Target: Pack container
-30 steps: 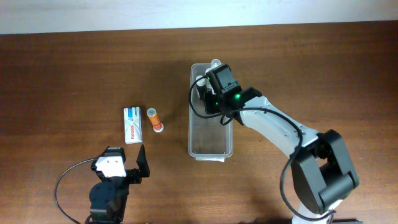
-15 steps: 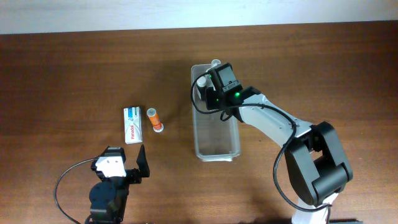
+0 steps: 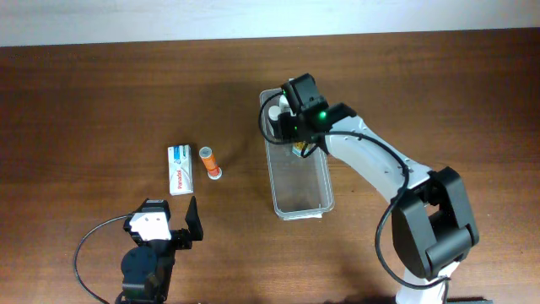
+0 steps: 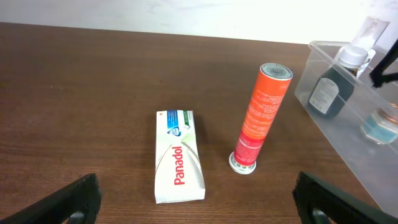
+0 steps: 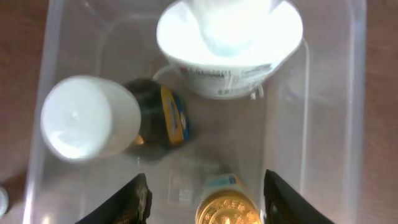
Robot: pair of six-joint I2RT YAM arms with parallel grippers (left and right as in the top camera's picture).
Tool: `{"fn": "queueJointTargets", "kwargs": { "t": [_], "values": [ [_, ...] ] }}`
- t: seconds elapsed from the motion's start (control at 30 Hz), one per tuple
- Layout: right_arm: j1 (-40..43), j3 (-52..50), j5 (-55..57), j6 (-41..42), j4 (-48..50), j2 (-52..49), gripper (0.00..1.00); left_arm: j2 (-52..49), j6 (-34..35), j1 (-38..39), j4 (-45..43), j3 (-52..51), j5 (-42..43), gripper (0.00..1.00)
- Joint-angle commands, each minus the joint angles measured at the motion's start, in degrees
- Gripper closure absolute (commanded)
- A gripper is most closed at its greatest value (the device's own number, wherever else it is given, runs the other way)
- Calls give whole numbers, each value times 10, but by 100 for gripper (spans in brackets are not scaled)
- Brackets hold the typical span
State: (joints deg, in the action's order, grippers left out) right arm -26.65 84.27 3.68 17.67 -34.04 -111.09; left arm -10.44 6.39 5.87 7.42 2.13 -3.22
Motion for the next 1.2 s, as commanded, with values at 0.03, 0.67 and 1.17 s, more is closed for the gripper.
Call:
{"fn": "queueJointTargets", "kwargs": {
  "t": [0.03, 0.67, 1.17],
  "values": [
    [4, 59, 11, -3, -70, 64, 48, 4, -9, 0, -1, -2, 4, 1],
    [187, 82, -116, -17, -369, 142, 54, 4, -9, 0, -1, -2, 4, 1],
    [-8, -55, -17, -52, -191, 141, 96, 4, -9, 0, -1, -2, 4, 1]
  ]
}}
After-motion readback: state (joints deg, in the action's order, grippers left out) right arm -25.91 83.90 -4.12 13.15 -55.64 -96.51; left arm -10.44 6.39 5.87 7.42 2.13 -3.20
